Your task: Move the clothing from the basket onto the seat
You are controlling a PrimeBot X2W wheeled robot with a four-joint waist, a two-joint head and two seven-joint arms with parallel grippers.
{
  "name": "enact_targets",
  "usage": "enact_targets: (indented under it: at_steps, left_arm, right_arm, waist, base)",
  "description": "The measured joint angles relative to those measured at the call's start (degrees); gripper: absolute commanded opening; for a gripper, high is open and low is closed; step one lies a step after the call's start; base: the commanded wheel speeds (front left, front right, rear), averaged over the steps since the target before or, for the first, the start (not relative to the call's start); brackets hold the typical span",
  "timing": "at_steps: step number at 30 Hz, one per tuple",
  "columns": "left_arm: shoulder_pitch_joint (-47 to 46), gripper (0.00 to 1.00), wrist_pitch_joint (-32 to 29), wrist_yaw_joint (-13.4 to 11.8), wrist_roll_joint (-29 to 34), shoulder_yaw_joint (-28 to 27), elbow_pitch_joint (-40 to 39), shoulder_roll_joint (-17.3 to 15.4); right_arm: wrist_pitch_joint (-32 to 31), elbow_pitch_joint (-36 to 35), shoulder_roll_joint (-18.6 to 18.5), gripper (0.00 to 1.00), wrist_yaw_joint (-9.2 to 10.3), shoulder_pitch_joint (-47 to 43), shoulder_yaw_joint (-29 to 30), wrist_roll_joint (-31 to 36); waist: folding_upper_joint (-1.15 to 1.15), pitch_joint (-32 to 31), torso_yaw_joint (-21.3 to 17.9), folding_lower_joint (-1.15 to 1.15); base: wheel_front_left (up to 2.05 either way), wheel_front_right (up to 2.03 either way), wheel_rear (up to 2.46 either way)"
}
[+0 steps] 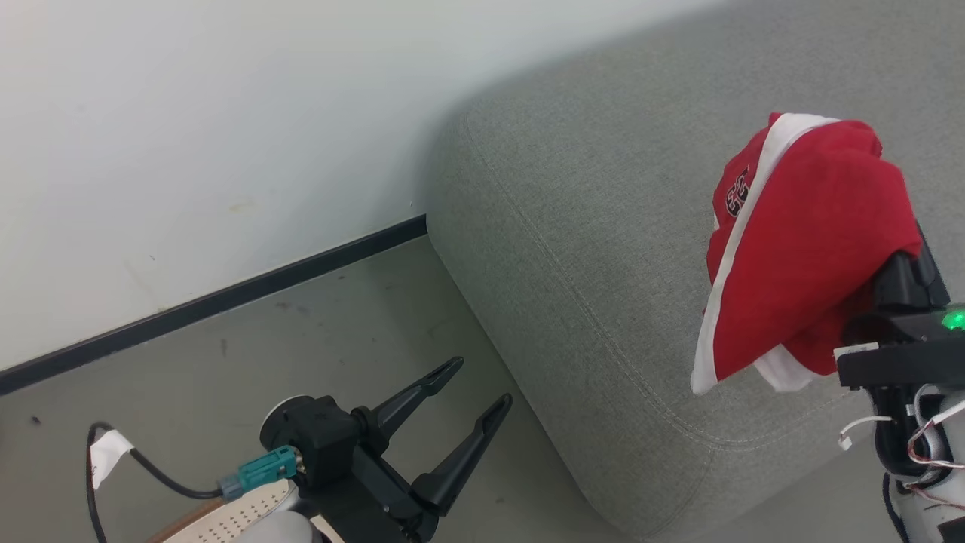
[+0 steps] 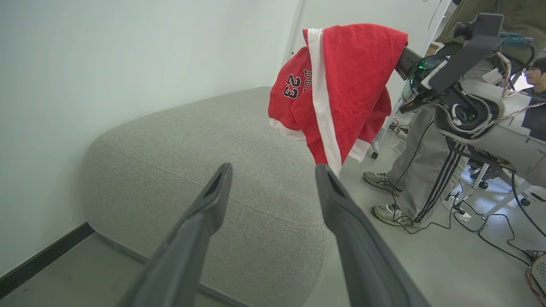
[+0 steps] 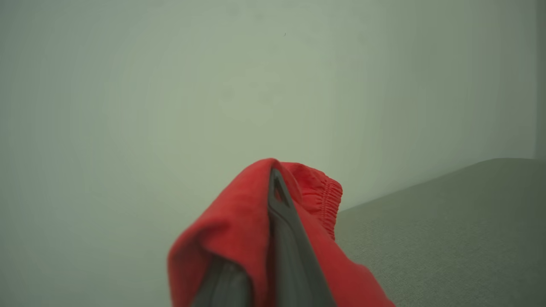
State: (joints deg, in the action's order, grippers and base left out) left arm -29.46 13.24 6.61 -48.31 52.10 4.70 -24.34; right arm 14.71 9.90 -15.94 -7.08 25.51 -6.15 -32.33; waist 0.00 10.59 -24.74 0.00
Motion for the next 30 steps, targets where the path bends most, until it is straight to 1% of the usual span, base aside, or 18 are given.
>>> enact_targets:
  at_steps: [3, 7, 17, 21, 30]
  left_arm:
    - [-0.6, 1.00, 0.0, 0.0, 0.0, 0.1, -1.0, 0.0]
    - [-1.0, 1.00, 0.0, 0.0, 0.0, 0.0, -1.9, -0.2]
    - [-3.3, 1.00, -2.1, 0.0, 0.9, 0.0, -5.9, -2.3]
    - [-4.5, 1.00, -3.1, 0.0, 1.6, -0.1, -7.8, -2.9]
    - [-7.3, 1.00, -4.8, 0.0, 1.9, -1.5, -11.0, -5.6]
  right_arm:
    - [0.0, 1.5, -2.3, 0.00, 0.00, 2.0, -0.2, 0.0]
    - [0.0, 3.1, -3.7, 0.00, 0.00, 4.4, -1.1, -0.7]
    - [-0.6, 10.4, -9.6, 0.00, -0.01, 12.9, -2.5, -2.6]
    - [-1.1, 12.8, -11.8, 0.00, -0.01, 15.6, -2.2, -3.1]
    - [-2.1, 18.9, -13.8, 0.00, 0.02, 22.6, 0.5, -3.4]
  waist:
    - [0.00, 0.8, 0.4, 0.00]
    - [0.00, 1.8, 0.8, 0.00]
    - [0.00, 6.6, 2.7, 0.00]
    - [0.00, 9.2, 3.6, 0.01]
    - [0.01, 16.1, 5.7, 0.01]
  base:
    - [0.00, 0.00, 0.00]
    - [0.00, 0.00, 0.00]
    - [0.00, 0.00, 0.00]
    - [0.00, 0.00, 0.00]
    - [0.00, 0.00, 0.00]
